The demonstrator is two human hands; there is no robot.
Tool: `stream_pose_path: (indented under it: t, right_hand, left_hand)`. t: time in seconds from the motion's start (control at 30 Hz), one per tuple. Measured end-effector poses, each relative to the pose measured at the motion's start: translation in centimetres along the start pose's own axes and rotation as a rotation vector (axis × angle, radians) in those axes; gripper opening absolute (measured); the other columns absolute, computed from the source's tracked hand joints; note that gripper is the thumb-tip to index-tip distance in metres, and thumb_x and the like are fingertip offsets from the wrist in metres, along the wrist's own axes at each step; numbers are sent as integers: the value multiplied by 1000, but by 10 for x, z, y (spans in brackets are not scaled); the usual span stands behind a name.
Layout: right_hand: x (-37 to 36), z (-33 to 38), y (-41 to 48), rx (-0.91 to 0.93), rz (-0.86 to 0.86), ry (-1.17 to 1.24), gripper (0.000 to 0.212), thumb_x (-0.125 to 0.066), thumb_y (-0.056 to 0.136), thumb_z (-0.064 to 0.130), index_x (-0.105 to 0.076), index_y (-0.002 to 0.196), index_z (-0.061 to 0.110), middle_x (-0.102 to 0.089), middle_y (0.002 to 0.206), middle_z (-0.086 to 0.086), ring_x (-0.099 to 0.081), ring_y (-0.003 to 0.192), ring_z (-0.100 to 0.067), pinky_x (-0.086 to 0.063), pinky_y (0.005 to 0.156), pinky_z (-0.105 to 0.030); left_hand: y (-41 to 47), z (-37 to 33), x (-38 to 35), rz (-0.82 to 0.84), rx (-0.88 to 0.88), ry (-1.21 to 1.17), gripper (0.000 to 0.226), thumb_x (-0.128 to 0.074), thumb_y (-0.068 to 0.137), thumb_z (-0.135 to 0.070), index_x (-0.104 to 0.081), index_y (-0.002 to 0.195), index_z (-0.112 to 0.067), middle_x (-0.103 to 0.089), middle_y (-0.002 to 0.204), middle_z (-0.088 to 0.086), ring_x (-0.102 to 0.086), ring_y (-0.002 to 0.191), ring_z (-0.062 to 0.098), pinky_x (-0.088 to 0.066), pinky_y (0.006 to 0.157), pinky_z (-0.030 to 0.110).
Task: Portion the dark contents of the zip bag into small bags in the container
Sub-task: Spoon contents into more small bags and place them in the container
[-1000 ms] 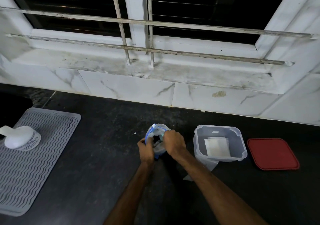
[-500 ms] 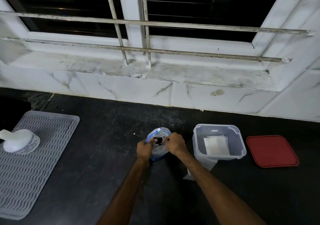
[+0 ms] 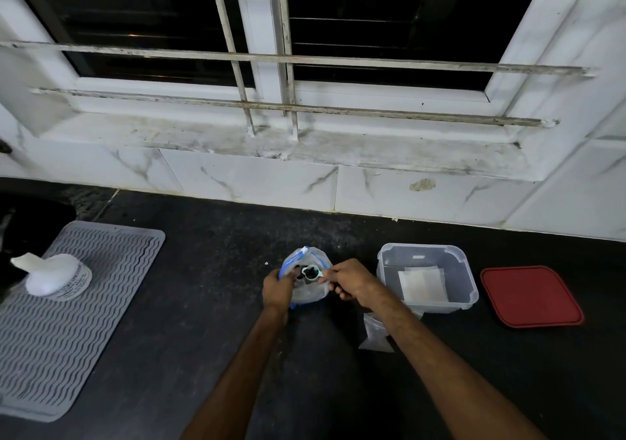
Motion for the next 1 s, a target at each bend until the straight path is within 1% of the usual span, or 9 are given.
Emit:
stream_pose_path:
  t: [0.13,0.23,0.3,0.4,0.53,0.7,0.8,0.9,1.0]
  right_hand:
    - [14,7,-22,43,47,7,23,-55,97,17,-73,93,4,-52,58,1,-38,43,-5,-32,40,-14]
    - [32,5,-42,69,44,16,23,-56,97,21,-74,91,8,-52,58,3,-38,42,-4,-33,40,-15]
    - [47,-1,-54,84,27,20,23,-57,97,22,-75,94,8,-52,57,4,-38,44,-5,-33,41,-15]
    - [70,-21,-72,111,18,4,24,-57,97,21,-73,96,4,-52,57,1,-38,44,-6,-32,40,-16]
    - [93,-55,-85,125,-17,-89,23,-59,95,19,-74,91,2,-57,58,-2,-41,44,-7,-34,41,-18]
    - [109,-80,-92,183,-107,-298,24,-60,94,16,-75,80,4,-59,50,2,-44,38,-5,-37,38,-18]
    - [111,-83,-92,233,-162,-436,24,-62,92,22,-76,80,6,-60,53,1,-49,40,-6,-42,44,-19]
    - [109,-82,-92,294,-204,-612,24,-62,89,26,-75,75,11,-68,66,-4,-63,60,-16,-52,64,-31]
    - [99,-82,-97,365,-228,-776,22,-61,89,29,-76,85,12,-73,85,-7,-67,79,-22,-53,74,-34]
  left_hand:
    - [-26,-7,10,13,-55,-49,65,-78,73,-29,-51,127,-4,-62,120,15,-63,107,28,-53,92,44]
    - [-76,-28,33,-293,-475,229,67,-72,82,-24,-42,138,-4,-44,140,13,-44,129,23,-34,108,31]
    - [-115,-37,28,-317,-741,330,53,-66,85,-29,-47,132,-10,-48,135,6,-45,124,16,-36,105,28]
    - [-141,-9,-15,9,-589,395,38,-66,87,-47,-52,118,-31,-56,123,-9,-56,110,6,-47,93,27]
    - [-148,49,-68,263,-407,570,59,-70,71,-61,-56,119,-28,-54,119,-8,-55,109,8,-48,93,29]
    - [-153,76,-95,232,-335,513,31,-75,80,-30,-64,108,-22,-59,110,-2,-61,101,16,-49,84,28]
    - [-159,76,-98,205,-341,494,33,-77,79,-23,-64,109,-21,-58,109,-5,-59,100,12,-50,89,28]
    - [-165,78,-98,195,-371,463,33,-77,79,-20,-63,108,-23,-59,109,-7,-59,100,10,-51,91,31]
    - [-167,81,-98,167,-384,429,34,-77,77,-17,-64,108,-21,-61,109,-4,-60,99,10,-53,92,34]
Point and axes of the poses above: each hand's wrist, its own y-axis towards the middle knuckle, its own x-axis out of the back of the hand, z = x × y, the point moved 5 cm from there along y, towards the middle knuckle
